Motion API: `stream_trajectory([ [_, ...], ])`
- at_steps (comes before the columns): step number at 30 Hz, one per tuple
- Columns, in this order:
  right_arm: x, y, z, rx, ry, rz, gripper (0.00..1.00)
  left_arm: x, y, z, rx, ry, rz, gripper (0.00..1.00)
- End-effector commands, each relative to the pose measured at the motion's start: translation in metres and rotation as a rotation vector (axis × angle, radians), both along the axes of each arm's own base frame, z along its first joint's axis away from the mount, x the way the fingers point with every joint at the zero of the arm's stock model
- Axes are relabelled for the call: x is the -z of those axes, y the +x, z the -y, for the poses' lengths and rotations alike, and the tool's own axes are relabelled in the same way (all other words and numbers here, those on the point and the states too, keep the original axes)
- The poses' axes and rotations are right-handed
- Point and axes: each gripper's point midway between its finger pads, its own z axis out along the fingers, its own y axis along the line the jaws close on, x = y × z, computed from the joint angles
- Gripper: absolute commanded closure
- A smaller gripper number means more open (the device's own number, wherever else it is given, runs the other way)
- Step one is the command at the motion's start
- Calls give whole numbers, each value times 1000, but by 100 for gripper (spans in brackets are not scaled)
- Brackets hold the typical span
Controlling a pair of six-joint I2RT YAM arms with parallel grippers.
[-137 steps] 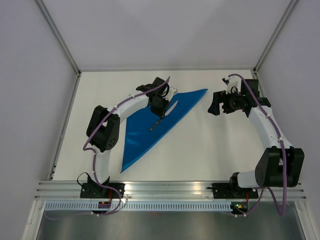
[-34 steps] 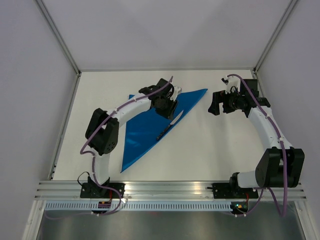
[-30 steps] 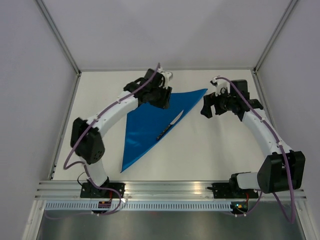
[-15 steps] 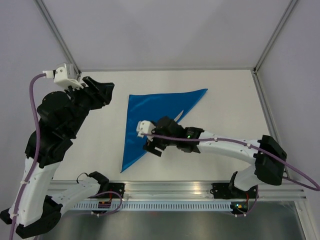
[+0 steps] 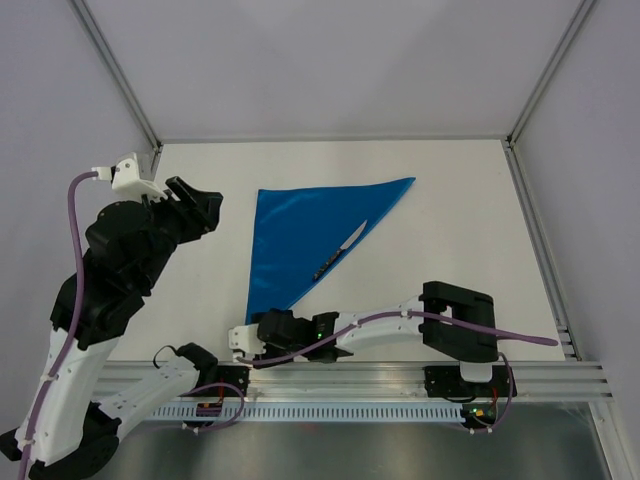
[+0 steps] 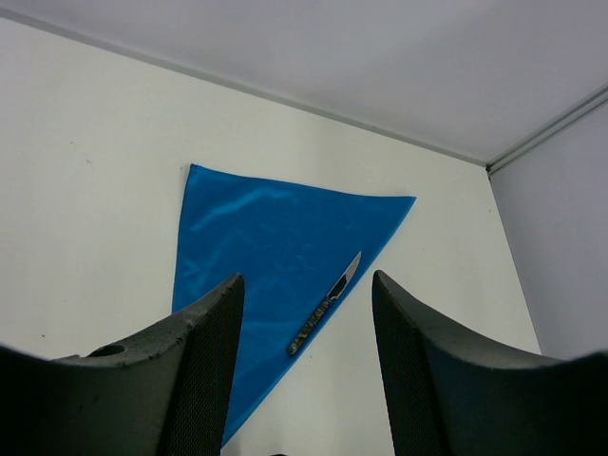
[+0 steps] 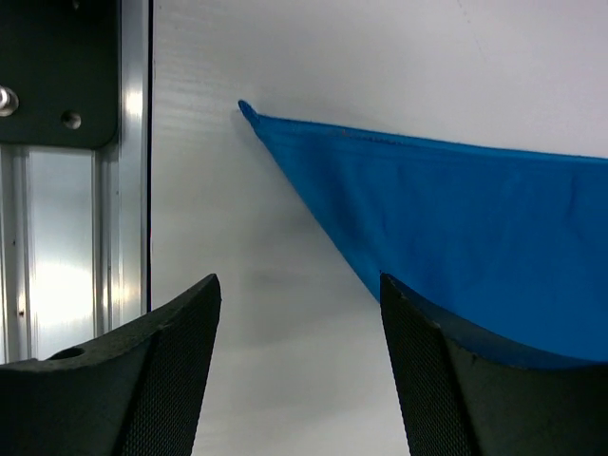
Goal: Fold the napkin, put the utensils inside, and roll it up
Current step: Fold the napkin
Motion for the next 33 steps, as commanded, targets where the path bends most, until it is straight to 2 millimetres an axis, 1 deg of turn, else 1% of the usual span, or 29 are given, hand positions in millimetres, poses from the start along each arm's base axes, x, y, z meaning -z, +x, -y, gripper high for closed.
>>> stream_trajectory([
  [1, -22, 2, -35, 3, 100, 98, 27, -5, -5, -4, -15, -30, 10, 39],
  [4, -16, -2, -44, -2, 103, 114, 28, -4, -6, -5, -11, -13, 8, 39],
  [5, -19, -2, -49, -3, 112, 118, 28, -4, -5, -4, -11, -12, 8, 39],
  [7, -15, -2, -52, 2, 111, 125, 29, -3, -5, -4, -5, -5, 6, 39],
  [8, -17, -2, -56, 1, 115, 132, 29, -3, -5, -4, -2, 2, 4, 39],
  [9, -12, -2, -57, -1, 107, 133, 29, -2, -5, -3, 3, 4, 3, 39],
  [11, -12, 0, -59, 10, 111, 148, 30, -3, -5, -3, 4, 11, 4, 39],
  [13, -7, 2, -61, 16, 110, 163, 32, -2, -4, -2, 10, 16, 3, 39],
  [14, -6, 2, -61, 16, 110, 163, 33, -2, -5, -2, 12, 18, 4, 39],
  [15, -4, 2, -62, 14, 111, 164, 36, -3, -5, -2, 15, 18, 6, 39],
  [17, -1, 1, -63, 12, 112, 160, 38, -3, -6, -2, 16, 21, 9, 39],
  [18, 3, 2, -62, 14, 106, 160, 39, -3, -6, -2, 16, 23, 8, 39],
  [20, 3, 3, -63, 17, 111, 164, 41, -3, -6, -2, 18, 24, 8, 38],
  [24, 10, 2, -62, 8, 100, 167, 53, 0, -5, -1, 20, 30, 3, 38],
  [26, 9, 4, -63, 11, 101, 172, 57, 2, -4, -1, 19, 36, -2, 38],
  [27, 12, 4, -62, 10, 95, 173, 63, 2, -4, -1, 21, 36, -2, 38],
  [29, 10, 5, -63, 15, 98, 179, 69, 3, -3, -1, 20, 39, -4, 38],
  [30, 10, 5, -64, 13, 100, 177, 75, 3, -3, -1, 20, 42, -6, 38],
  [32, 7, 7, -64, 17, 105, 173, 80, 3, -2, 0, 21, 47, -6, 38],
  [33, 7, 7, -63, 17, 101, 173, 85, 4, -2, 0, 21, 49, -10, 38],
])
